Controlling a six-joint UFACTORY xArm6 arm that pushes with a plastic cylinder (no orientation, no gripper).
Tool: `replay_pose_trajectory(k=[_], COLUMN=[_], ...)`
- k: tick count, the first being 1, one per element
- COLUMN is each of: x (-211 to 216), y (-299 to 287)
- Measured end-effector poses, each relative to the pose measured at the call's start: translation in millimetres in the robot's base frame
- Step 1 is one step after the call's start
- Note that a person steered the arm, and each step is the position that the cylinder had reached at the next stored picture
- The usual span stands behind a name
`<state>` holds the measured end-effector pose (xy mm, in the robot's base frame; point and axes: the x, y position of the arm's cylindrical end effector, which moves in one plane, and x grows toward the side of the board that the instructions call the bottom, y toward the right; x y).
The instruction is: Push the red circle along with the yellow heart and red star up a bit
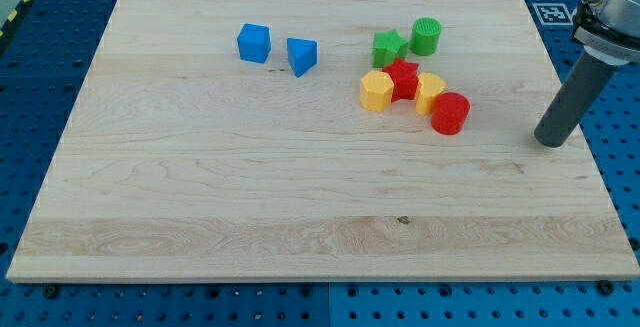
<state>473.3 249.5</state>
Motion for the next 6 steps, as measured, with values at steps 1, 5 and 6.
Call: replay_pose_trajectory(k=[1, 5, 6], x=[0, -14, -14], y=[-20, -110, -107])
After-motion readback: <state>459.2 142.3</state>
